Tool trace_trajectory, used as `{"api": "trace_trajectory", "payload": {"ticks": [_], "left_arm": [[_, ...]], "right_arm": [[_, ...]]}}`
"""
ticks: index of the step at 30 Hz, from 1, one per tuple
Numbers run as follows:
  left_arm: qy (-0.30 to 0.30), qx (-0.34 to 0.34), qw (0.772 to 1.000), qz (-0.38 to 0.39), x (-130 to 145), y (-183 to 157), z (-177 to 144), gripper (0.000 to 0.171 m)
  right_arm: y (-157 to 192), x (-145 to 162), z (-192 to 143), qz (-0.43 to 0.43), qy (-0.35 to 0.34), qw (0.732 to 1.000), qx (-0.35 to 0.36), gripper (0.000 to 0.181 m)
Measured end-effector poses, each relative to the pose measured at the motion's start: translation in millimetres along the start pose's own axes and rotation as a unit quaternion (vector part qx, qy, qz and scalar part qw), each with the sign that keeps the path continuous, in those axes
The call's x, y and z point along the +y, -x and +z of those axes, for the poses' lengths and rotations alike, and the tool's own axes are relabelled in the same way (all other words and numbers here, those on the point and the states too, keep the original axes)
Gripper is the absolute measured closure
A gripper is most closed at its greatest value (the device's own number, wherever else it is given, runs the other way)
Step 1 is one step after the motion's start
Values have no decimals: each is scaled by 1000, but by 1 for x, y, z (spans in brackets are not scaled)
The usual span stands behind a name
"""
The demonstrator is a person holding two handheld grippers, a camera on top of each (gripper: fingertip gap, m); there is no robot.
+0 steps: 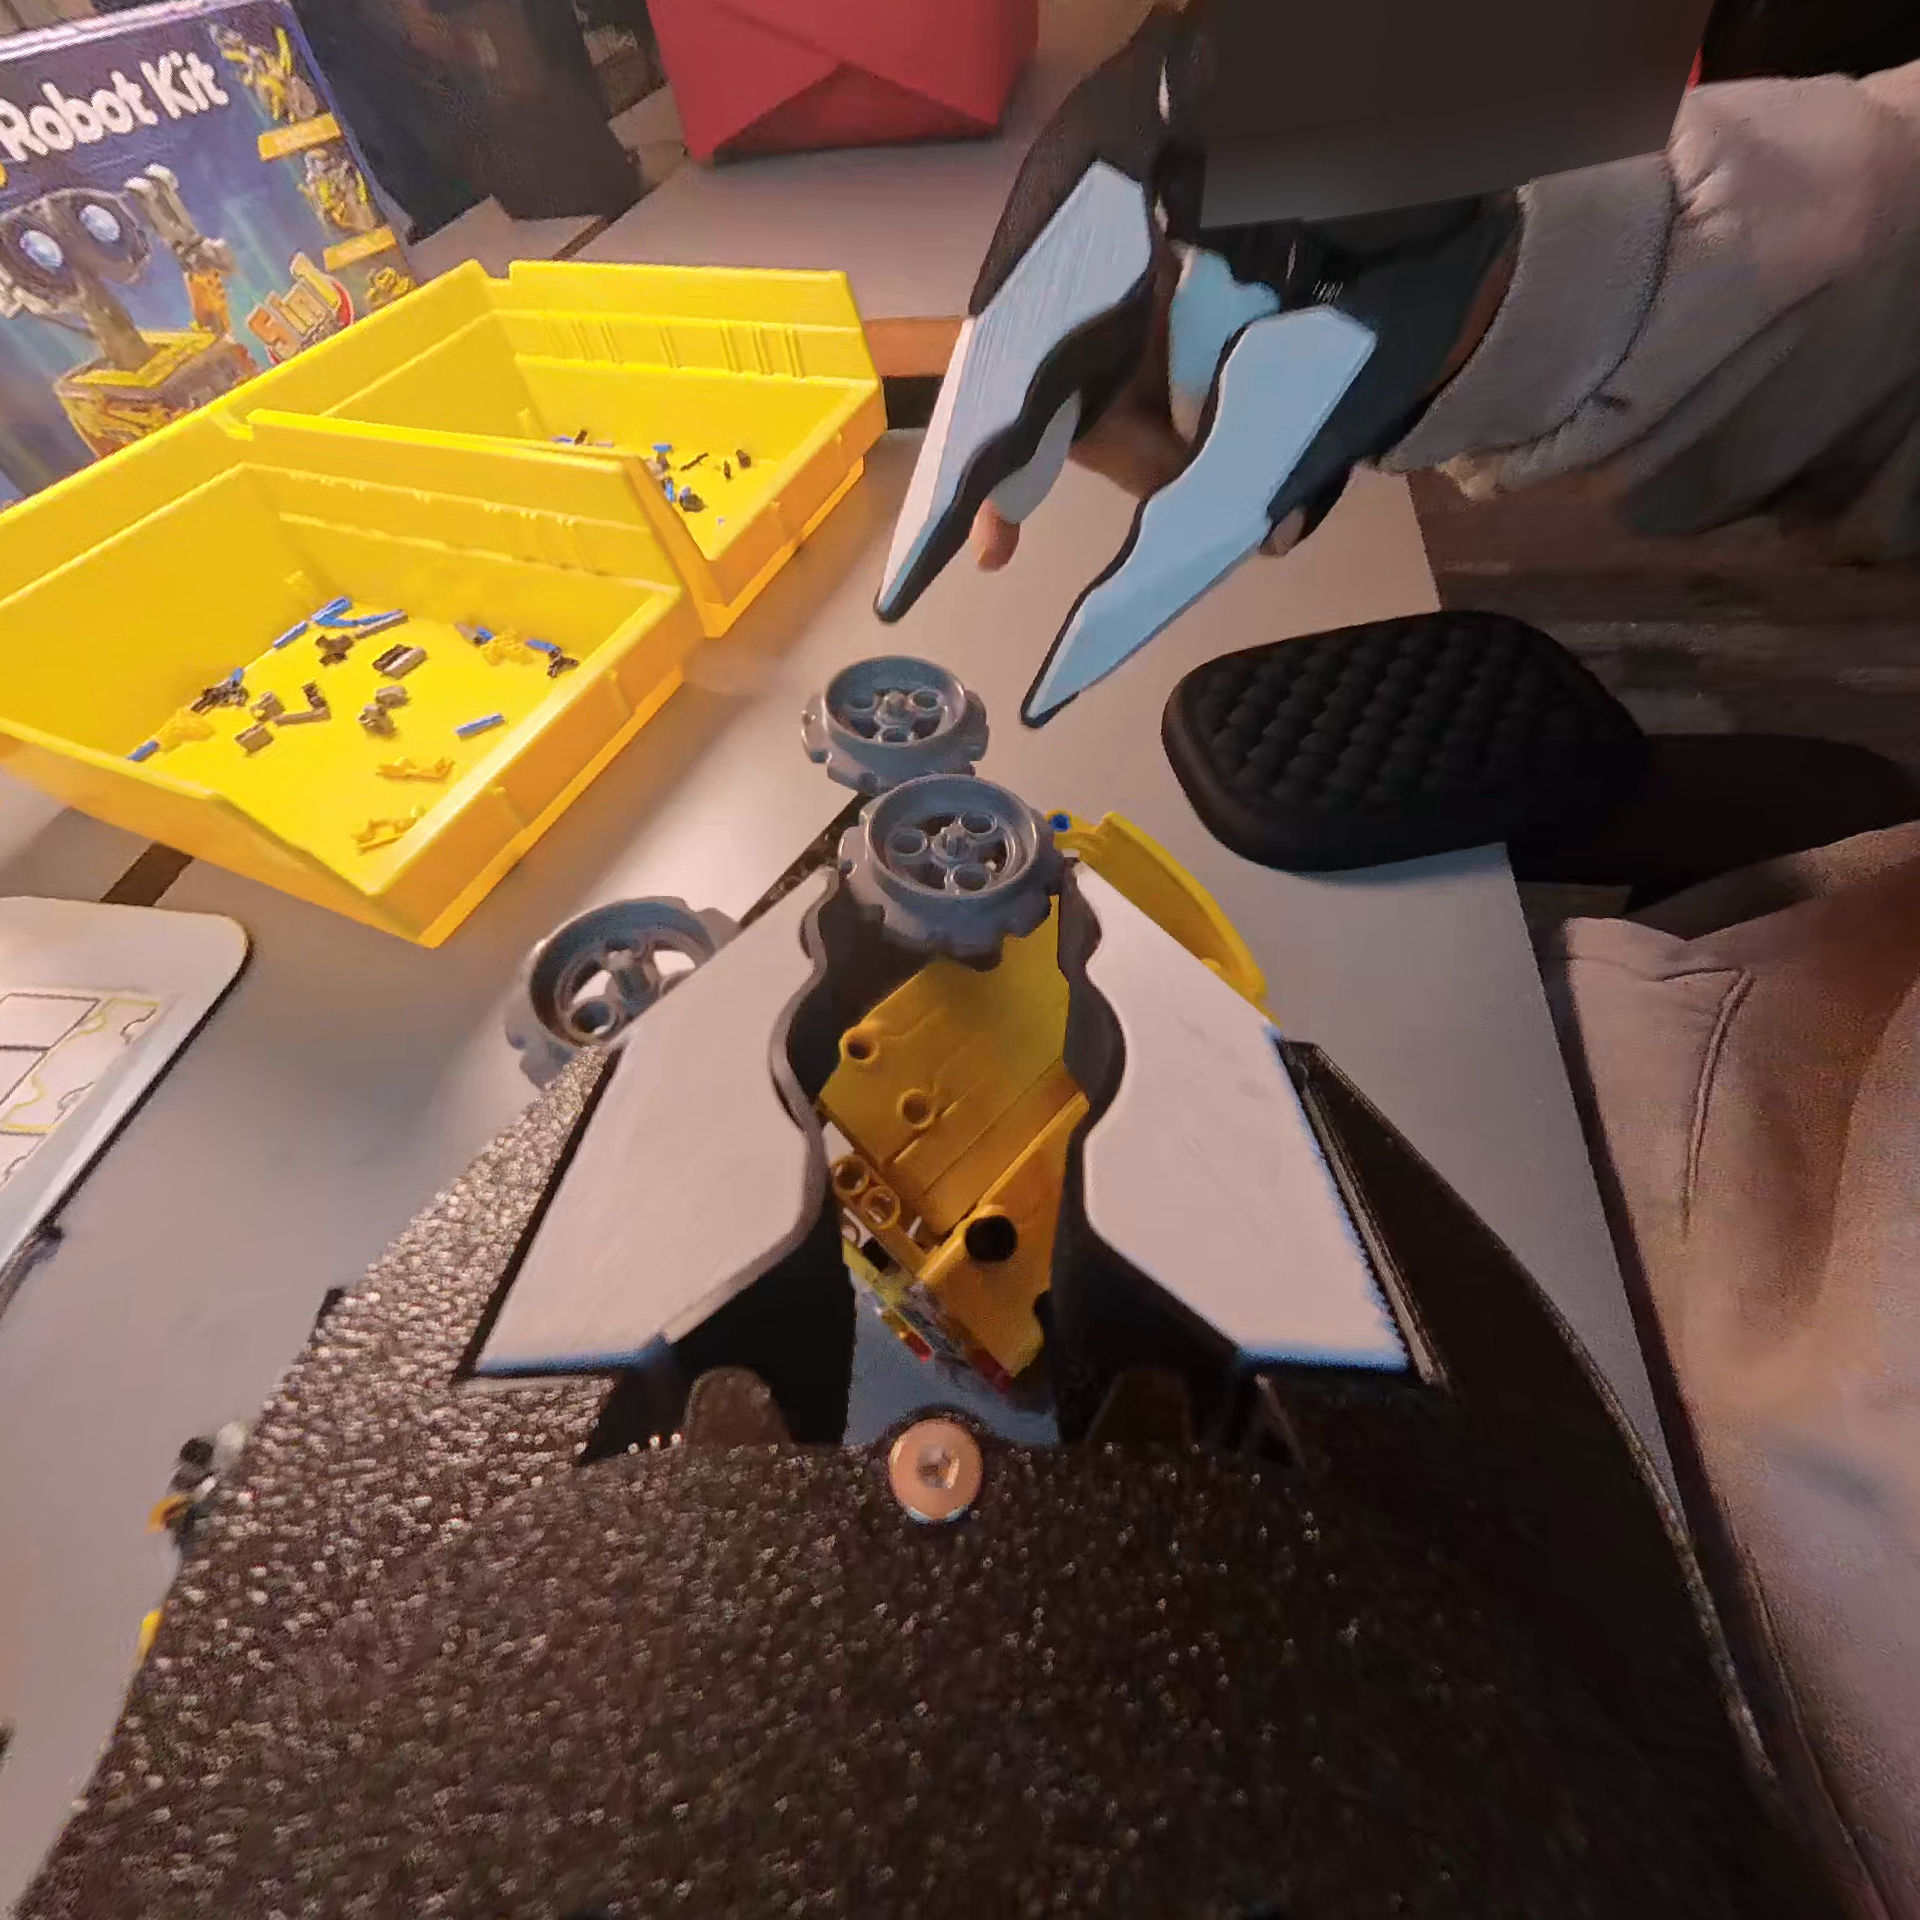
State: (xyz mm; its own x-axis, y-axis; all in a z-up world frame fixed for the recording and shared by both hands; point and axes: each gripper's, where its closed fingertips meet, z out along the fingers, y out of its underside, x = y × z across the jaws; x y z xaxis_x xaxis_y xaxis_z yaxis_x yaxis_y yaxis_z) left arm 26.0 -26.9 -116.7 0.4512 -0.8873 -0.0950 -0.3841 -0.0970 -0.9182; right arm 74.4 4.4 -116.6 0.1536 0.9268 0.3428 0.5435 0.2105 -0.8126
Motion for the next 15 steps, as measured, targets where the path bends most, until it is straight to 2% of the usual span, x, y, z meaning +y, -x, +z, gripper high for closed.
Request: {"api": "trace_trajectory", "payload": {"ticks": [3,5,9,12,15], "left_arm": [[38,6,999,-9,6,-2,-10,132],[58,30,998,-19,9,-7,-14,132],[63,105,991,-49,4,-26,-17,131],[75,128,988,-47,5,-35,-15,132],[69,137,987,-57,14,-39,-11,132]], "right_arm": [[14,-39,-7,35,-69,996,-48,146],[35,-60,-8,11,-91,992,-87,146],[59,-53,16,-114,2,987,-112,134],[74,-49,25,-108,46,975,-188,139],[78,-40,28,-121,86,961,-232,140]]}}
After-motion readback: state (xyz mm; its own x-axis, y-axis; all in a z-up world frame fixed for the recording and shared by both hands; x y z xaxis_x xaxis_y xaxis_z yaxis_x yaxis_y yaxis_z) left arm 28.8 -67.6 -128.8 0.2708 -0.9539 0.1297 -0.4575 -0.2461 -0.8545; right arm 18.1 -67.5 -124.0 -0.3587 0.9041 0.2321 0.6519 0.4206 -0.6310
